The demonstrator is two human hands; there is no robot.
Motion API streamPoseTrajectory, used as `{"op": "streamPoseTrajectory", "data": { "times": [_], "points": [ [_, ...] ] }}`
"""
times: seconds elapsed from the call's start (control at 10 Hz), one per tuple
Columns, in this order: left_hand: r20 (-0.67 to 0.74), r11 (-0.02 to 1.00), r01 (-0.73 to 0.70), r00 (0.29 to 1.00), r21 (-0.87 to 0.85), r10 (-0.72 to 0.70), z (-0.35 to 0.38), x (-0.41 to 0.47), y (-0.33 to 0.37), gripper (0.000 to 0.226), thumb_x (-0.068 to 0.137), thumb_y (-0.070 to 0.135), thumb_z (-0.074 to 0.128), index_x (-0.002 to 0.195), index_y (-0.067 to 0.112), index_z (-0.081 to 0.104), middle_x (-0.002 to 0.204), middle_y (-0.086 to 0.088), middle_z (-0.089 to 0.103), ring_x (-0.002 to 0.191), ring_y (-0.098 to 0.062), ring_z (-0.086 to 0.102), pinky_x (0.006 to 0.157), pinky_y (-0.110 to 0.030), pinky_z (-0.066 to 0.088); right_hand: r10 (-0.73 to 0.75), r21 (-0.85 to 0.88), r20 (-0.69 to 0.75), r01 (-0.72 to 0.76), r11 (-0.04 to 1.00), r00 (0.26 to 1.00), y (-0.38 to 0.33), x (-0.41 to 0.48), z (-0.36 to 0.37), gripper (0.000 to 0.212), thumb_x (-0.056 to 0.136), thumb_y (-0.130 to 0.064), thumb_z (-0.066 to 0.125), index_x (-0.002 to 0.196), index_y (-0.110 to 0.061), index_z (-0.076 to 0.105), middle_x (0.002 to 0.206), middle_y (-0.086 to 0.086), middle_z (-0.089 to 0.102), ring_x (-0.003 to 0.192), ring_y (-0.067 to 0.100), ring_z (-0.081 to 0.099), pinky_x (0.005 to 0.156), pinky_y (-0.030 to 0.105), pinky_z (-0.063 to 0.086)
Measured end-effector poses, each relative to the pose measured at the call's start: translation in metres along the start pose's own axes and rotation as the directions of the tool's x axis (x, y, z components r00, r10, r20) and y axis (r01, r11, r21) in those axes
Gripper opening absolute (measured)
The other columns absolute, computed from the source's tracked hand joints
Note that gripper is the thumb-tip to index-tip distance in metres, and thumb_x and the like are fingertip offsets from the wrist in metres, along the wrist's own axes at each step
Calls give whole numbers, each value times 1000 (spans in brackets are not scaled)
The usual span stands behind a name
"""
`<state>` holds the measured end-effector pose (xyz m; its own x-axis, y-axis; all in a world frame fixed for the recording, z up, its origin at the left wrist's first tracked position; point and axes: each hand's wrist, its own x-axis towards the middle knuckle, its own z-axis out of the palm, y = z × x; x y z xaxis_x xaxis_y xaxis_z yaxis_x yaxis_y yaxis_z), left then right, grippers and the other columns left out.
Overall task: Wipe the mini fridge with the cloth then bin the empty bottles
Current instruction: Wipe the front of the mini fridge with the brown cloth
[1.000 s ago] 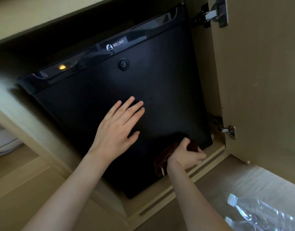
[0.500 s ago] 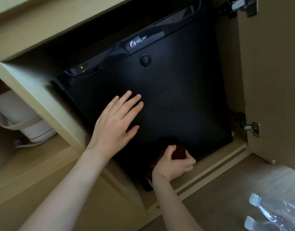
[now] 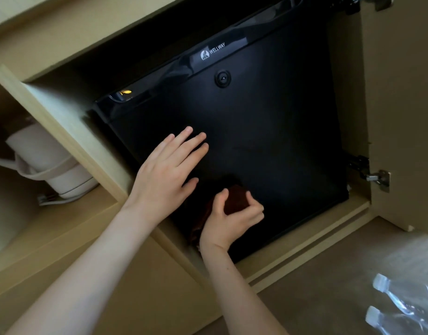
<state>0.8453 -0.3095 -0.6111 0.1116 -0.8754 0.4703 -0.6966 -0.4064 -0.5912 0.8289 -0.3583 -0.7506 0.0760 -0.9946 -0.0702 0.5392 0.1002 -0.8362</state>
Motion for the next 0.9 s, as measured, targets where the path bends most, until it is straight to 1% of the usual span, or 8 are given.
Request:
{"op": "streamPoseTrajectory", "data": {
  "times": [0.2,0.3,0.4,0.5,0.6,0.7,0.8,0.9],
  "points": [
    [-27,999,33,999,-33,-34,2,0,4,71,76,14,80,142,11,53,152,-7,47,148,-27,32,122,-45,25,303,-94,-98,-312,945,948,54,8,-46,40,89,-26,69,120,-21,43,117,-2,34,96,16,47,71,24,43],
    [-33,998,39,999,-48,-40,3,1,6,71,75,13,81,141,10,54,152,-7,47,148,-26,32,121,-45,26,393,-98,-108,-403,910,913,64,16,-57,37,91,-29,67,114,-31,38,118,-4,33,95,18,49,70,28,44],
    [-19,996,51,998,-69,-52,1,3,7,71,74,12,82,140,11,54,151,-6,48,147,-26,33,121,-46,28,460,-36,-154,-471,882,874,51,22,-50,37,91,-28,69,113,-28,39,119,-2,33,95,18,49,70,26,44],
    [-2,996,52,999,-75,-53,-1,3,7,71,75,12,81,141,11,54,152,-6,48,148,-27,33,121,-46,28,363,36,-151,-362,931,919,17,30,-26,36,88,-29,72,111,-25,44,116,1,39,91,14,51,70,18,43],
    [7,995,59,998,-82,-58,-1,2,8,71,75,11,80,141,10,54,152,-6,47,148,-26,32,122,-46,26,179,59,-89,-174,983,980,-13,39,-5,36,84,-33,73,109,-28,47,113,-2,42,94,9,55,74,17,47],
    [-13,993,72,997,-89,-74,1,-1,8,70,76,10,78,141,10,54,152,-6,47,149,-25,30,123,-44,22,92,52,-38,-90,995,995,-19,39,-4,36,83,-35,72,108,-33,46,110,-6,43,98,13,56,76,26,51],
    [-41,987,102,993,-122,-108,6,1,14,64,77,5,74,138,12,57,152,-4,47,150,-26,27,125,-43,14,204,55,-86,-200,978,975,-2,44,-18,36,86,-33,72,111,-28,46,111,-6,43,95,11,55,73,21,47],
    [-84,984,121,988,-127,-132,13,3,26,53,79,3,70,131,14,62,148,-2,52,150,-29,27,125,-47,10,356,47,-140,-352,935,924,10,50,-31,36,88,-29,72,113,-23,46,114,0,43,90,8,53,76,24,46]
  ]
}}
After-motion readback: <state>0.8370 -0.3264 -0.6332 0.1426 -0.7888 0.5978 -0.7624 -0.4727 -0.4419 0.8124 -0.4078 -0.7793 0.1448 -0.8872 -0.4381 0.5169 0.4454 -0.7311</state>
